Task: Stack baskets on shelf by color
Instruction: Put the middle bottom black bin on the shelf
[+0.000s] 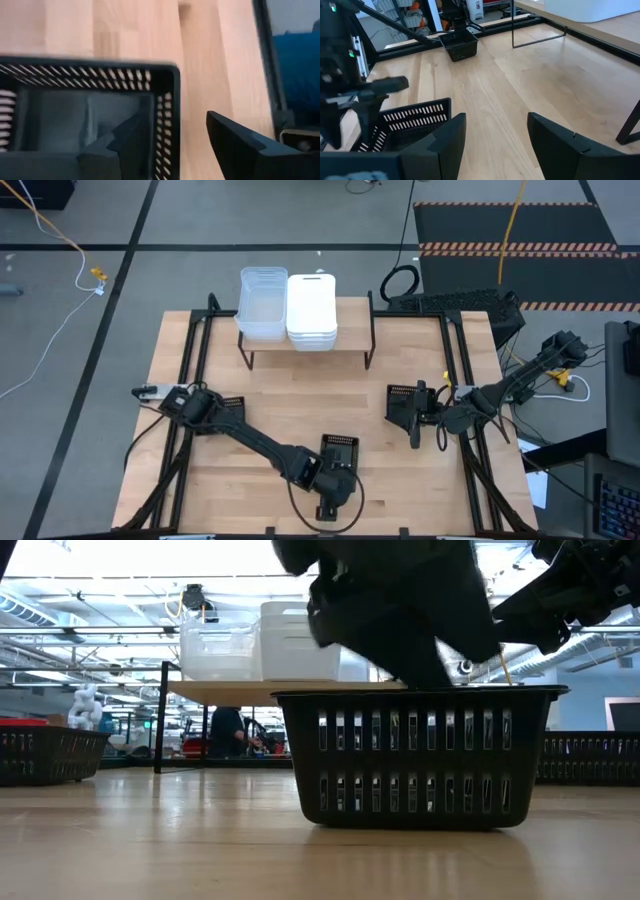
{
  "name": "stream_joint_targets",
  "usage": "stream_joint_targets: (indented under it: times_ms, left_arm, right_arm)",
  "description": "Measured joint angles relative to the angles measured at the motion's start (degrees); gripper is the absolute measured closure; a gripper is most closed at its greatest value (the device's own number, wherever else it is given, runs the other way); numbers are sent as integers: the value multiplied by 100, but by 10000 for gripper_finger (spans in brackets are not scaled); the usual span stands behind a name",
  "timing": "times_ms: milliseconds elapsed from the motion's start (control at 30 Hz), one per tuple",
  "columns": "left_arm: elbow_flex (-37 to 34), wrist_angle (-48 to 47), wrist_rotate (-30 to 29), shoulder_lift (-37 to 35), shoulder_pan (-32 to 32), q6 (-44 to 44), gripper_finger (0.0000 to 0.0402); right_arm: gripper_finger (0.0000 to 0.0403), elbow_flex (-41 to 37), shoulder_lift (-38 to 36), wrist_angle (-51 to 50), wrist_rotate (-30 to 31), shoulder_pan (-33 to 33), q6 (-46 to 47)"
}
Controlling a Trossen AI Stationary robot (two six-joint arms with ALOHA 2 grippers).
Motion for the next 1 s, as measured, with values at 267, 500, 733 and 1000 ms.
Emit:
stream_joint_targets:
  times_ms: [267, 500, 733, 1000]
  left_arm:
    - [-9, -432, 17, 119, 78, -127, 277]
    - [-9, -744, 11, -99, 194, 340, 374]
    - [-10, -1023, -45, -1173, 429, 891, 381]
    - [-9, 171, -992, -2453, 1274, 2284, 391]
  right_arm:
    - [197, 0, -1, 6, 2, 1, 15]
    - [197, 0, -2, 16, 4, 2, 15]
    - [197, 0, -2, 46, 7, 0, 9]
    - [197, -2, -2, 92, 44, -2, 0]
